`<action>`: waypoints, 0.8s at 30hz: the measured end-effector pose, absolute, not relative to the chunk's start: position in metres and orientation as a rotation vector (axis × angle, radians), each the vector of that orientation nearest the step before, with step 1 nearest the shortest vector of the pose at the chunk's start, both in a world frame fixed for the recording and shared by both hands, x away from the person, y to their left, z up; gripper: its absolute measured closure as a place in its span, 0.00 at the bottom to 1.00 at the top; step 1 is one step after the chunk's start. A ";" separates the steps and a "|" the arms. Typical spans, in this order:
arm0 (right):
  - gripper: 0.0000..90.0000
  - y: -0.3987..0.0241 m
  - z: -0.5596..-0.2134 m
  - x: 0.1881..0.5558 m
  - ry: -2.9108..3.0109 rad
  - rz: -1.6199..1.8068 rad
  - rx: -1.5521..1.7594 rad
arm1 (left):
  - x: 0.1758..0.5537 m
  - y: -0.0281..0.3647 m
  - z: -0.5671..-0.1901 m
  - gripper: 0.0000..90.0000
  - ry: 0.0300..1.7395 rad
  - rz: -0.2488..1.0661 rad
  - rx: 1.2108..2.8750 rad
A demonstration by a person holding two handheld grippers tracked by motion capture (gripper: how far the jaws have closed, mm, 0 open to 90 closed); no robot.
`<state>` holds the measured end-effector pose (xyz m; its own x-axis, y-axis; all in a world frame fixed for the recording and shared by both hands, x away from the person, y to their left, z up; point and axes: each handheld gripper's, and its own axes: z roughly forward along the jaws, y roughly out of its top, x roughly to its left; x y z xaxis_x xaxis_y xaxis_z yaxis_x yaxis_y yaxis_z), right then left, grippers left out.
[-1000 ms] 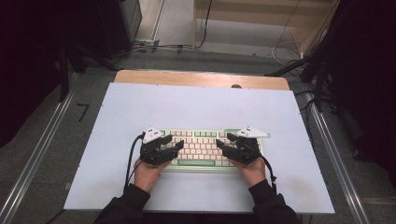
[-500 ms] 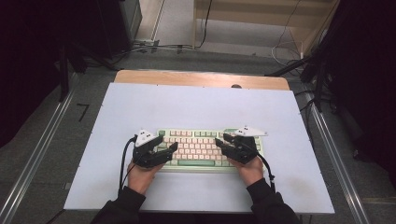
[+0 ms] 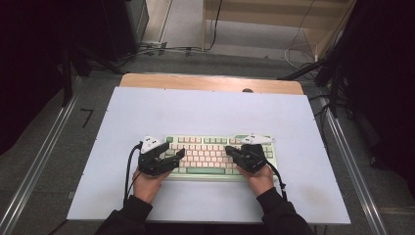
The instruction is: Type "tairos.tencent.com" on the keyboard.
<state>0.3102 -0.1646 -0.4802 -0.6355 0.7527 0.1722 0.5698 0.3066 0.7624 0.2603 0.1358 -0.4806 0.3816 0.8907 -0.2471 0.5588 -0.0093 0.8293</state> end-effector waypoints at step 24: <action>0.97 -0.156 -0.490 0.316 2.411 1.174 1.228 | 0.260 0.135 -0.481 0.39 1.289 0.421 1.691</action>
<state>0.3156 -0.1562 -0.4897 -0.6381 0.7504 0.1724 0.5986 0.3426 0.7241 0.2596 0.1347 -0.4810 0.3887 0.8853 -0.2552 0.5642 -0.0097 0.8256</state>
